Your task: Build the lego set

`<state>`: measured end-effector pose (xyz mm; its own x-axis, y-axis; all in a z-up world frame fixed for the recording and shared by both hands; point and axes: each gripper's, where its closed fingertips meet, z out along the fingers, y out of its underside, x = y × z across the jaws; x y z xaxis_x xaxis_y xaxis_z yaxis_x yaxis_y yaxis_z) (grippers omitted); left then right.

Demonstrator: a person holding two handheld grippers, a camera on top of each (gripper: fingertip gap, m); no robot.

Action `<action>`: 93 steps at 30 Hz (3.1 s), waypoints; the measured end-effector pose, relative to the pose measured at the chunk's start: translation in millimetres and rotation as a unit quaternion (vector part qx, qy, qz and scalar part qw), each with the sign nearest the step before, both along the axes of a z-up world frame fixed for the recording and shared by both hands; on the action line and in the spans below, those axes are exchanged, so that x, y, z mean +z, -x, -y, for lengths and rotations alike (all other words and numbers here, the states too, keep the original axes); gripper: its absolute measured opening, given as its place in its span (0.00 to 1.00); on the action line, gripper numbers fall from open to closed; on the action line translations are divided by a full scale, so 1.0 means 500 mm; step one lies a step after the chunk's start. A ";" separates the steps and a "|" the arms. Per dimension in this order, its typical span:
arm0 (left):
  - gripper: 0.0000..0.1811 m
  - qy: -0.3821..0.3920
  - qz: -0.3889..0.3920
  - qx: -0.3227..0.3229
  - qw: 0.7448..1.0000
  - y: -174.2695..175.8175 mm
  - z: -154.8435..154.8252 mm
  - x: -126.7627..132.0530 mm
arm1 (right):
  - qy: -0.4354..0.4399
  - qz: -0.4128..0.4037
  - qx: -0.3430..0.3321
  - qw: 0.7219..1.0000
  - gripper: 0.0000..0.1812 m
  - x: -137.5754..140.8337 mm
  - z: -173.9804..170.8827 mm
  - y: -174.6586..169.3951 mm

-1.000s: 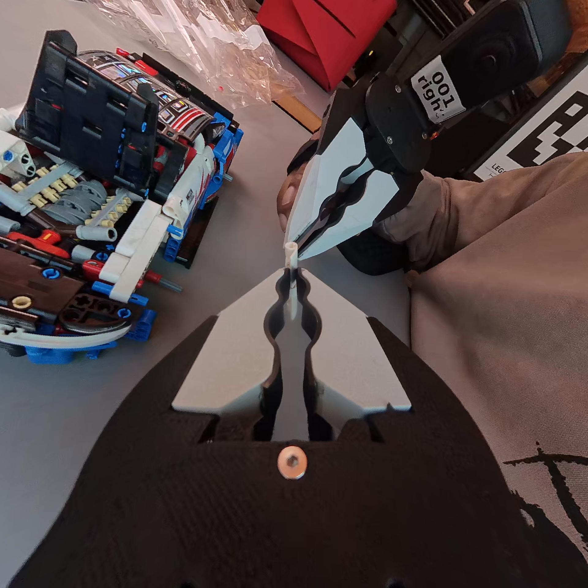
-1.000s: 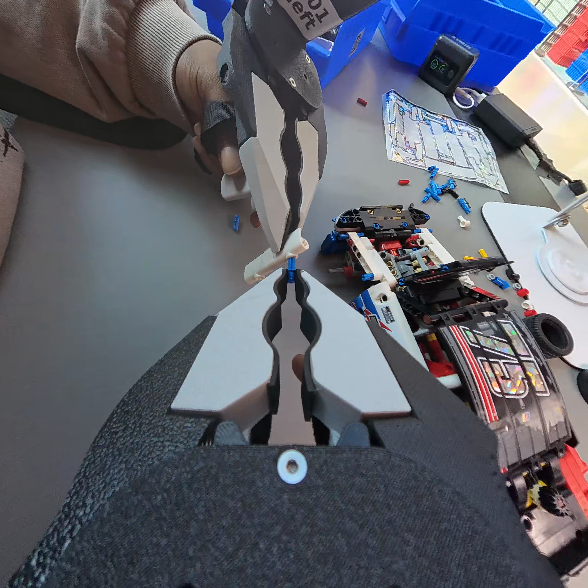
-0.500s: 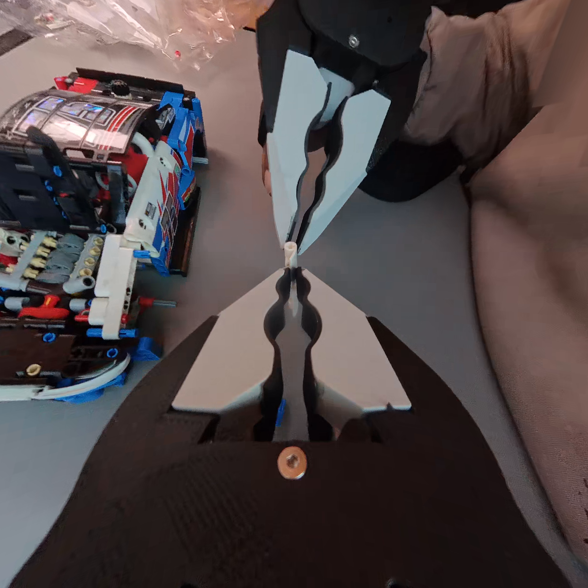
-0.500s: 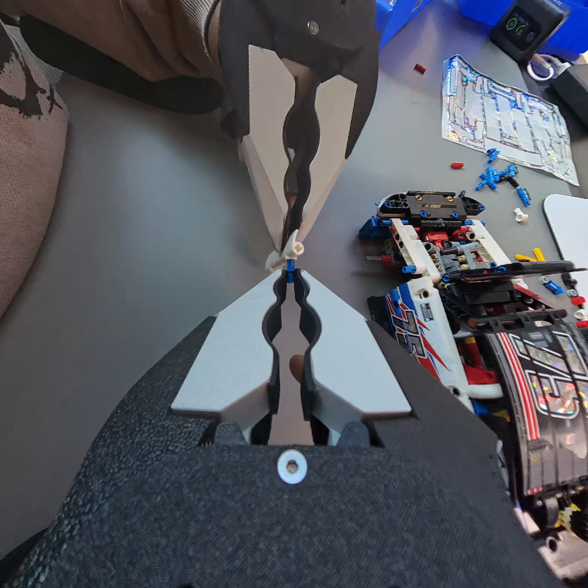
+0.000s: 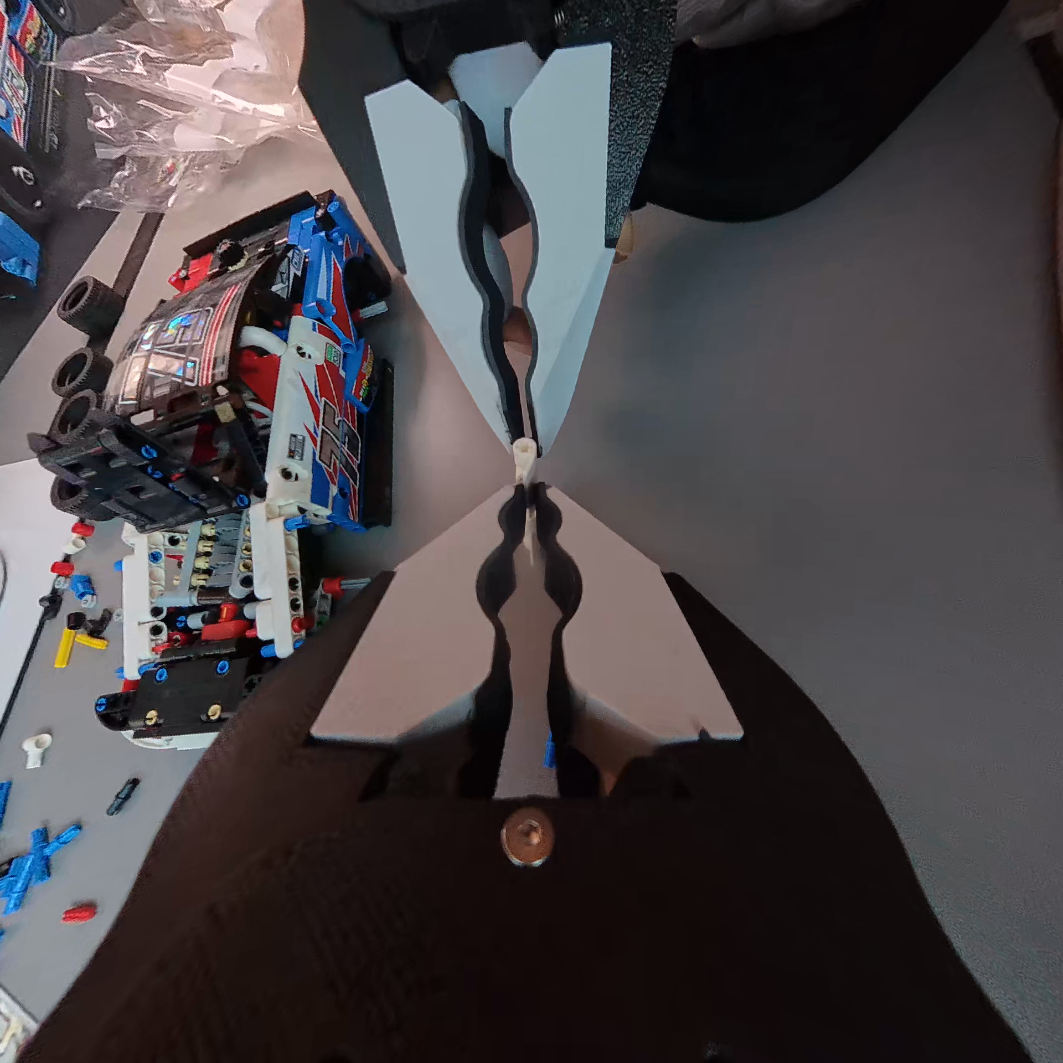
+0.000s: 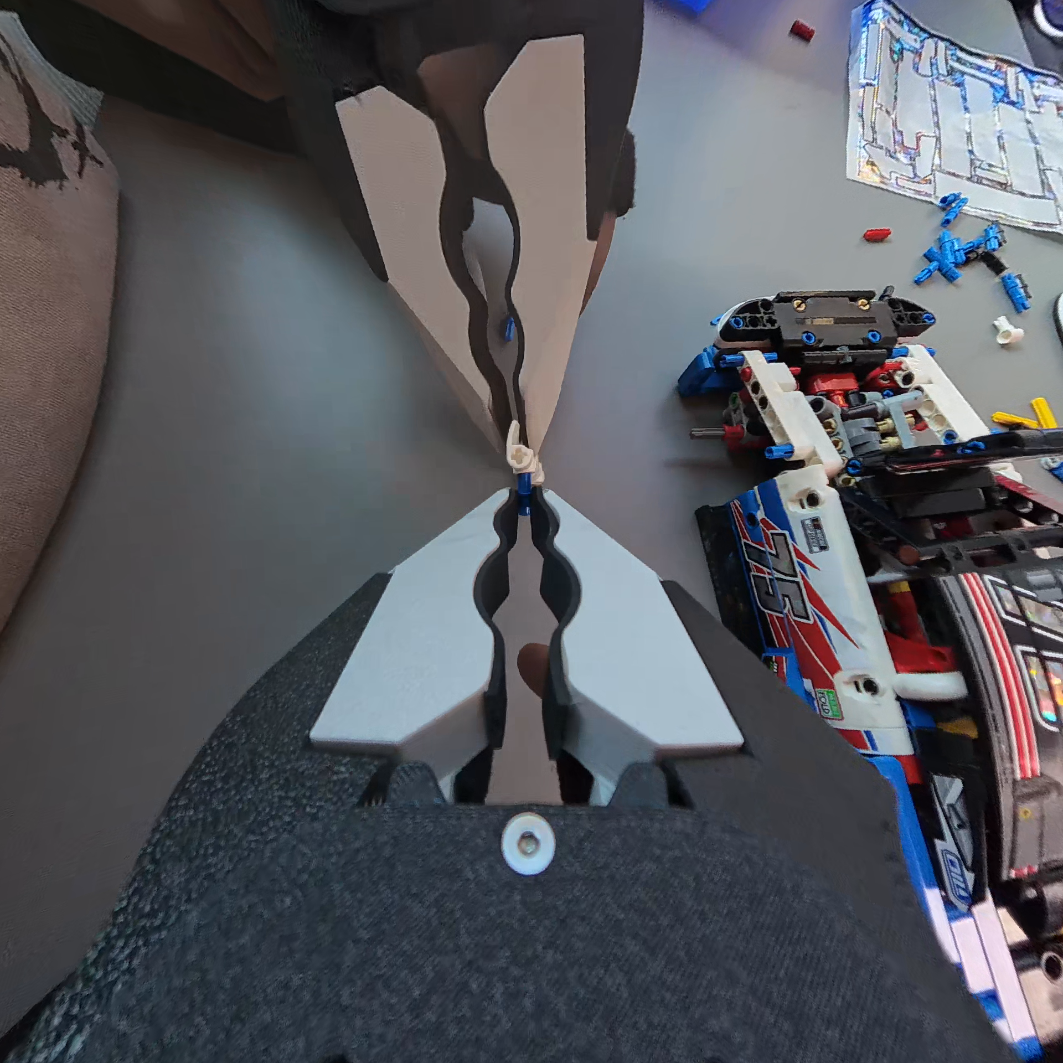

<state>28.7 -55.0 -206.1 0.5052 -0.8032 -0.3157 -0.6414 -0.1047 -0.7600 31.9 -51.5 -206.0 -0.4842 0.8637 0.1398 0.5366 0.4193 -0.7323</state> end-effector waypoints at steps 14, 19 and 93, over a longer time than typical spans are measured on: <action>0.01 0.028 0.122 0.016 0.992 0.008 -0.009 0.050 | 0.050 -0.059 -0.009 0.997 0.01 0.051 -0.011 0.008; 0.01 0.053 0.257 -0.011 0.965 0.000 0.000 0.102 | 0.153 -0.125 -0.002 0.980 0.01 0.114 0.000 0.001; 0.01 0.093 0.211 -0.014 0.973 -0.043 0.029 0.067 | 0.070 0.099 -0.301 0.946 0.03 -0.072 0.176 -0.404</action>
